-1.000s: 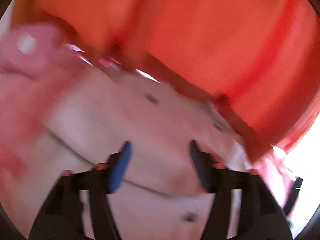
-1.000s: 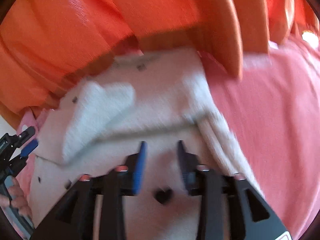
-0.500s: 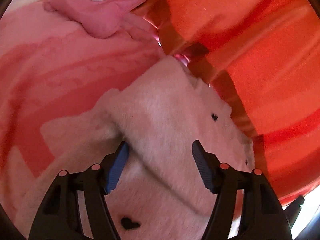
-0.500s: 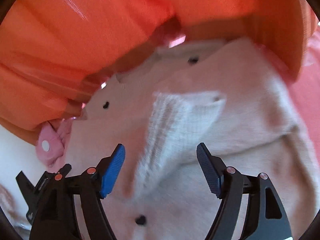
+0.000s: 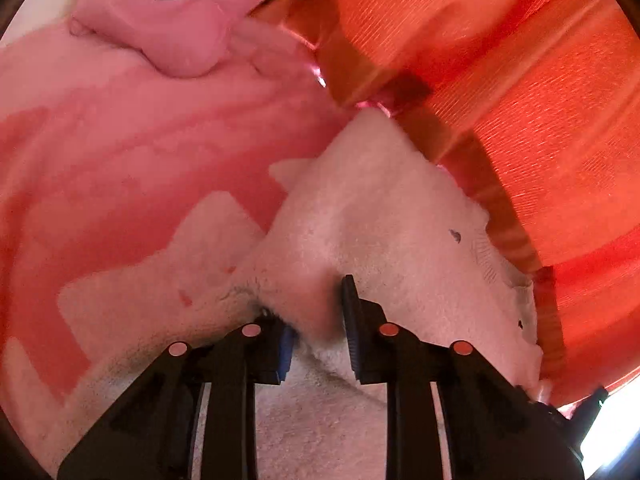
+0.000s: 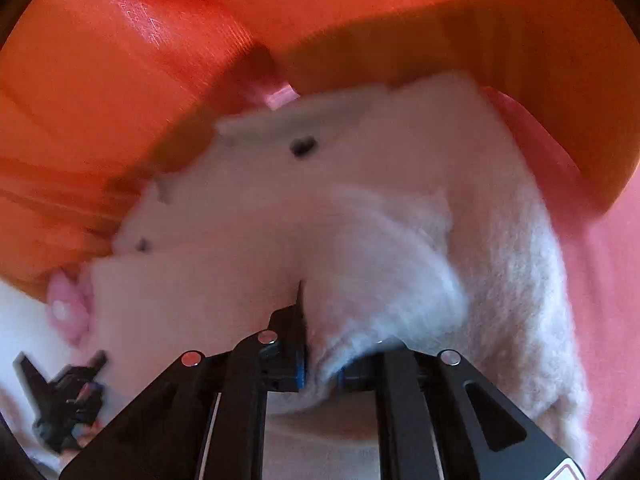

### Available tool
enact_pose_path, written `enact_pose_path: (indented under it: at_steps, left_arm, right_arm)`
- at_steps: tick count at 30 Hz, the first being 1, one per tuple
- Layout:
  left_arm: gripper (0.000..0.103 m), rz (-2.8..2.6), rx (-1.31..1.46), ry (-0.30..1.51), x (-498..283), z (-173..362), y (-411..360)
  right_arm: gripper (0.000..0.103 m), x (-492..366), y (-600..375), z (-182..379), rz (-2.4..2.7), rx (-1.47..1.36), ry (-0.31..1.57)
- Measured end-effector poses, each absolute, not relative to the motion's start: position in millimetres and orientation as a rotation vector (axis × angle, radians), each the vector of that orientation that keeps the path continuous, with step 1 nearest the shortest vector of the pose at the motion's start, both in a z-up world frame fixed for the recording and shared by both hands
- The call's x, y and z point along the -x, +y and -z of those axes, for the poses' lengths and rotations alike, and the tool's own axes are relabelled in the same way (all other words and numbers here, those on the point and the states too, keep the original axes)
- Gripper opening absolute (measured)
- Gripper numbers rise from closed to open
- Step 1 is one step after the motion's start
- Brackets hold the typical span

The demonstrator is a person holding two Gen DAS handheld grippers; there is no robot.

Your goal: Fold small clothes

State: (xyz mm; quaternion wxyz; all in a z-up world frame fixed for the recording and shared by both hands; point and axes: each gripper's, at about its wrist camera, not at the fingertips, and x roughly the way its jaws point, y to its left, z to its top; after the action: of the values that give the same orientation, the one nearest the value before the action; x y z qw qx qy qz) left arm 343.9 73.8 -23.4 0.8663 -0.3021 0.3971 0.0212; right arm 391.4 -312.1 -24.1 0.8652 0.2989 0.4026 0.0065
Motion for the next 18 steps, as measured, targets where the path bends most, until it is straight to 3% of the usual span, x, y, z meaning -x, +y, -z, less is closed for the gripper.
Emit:
enact_pose_path:
  at_steps: [1, 4, 7, 10, 11, 12, 13, 14, 18]
  left_arm:
    - [0.021, -0.044, 0.617, 0.829, -344, 23, 73]
    - [0.022, -0.043, 0.594, 0.822, -346, 25, 71]
    - [0.022, -0.049, 0.533, 0.821, -346, 22, 65]
    - [0.023, -0.017, 0.447, 0.842, -332, 7, 65]
    - [0.025, 0.009, 0.416, 0.848, -320, 0, 71]
    - [0.03, 0.023, 0.377, 0.851, -304, -7, 79]
    - [0.045, 0.029, 0.348, 0.856, -288, -11, 86]
    - [0.06, 0.018, 0.309, 0.879, -263, -13, 99]
    - [0.068, 0.037, 0.33, 0.995, -184, 6, 139]
  right_arm:
    - [0.019, -384, -311, 16, -0.031, -0.641, 0.824]
    - [0.025, -370, -307, 3, -0.045, -0.607, 0.748]
    - [0.015, -384, -302, 24, 0.016, -0.476, 0.855]
    - [0.024, -336, -308, -12, 0.018, -0.499, 0.829]
    - [0.026, -318, -310, -22, 0.016, -0.481, 0.809]
    - [0.04, -291, -314, -30, 0.033, -0.445, 0.796]
    - [0.061, -267, -319, -35, 0.06, -0.414, 0.792]
    - [0.067, -228, -329, -34, 0.096, -0.385, 0.8]
    - [0.069, -125, -344, 4, 0.142, -0.405, 0.969]
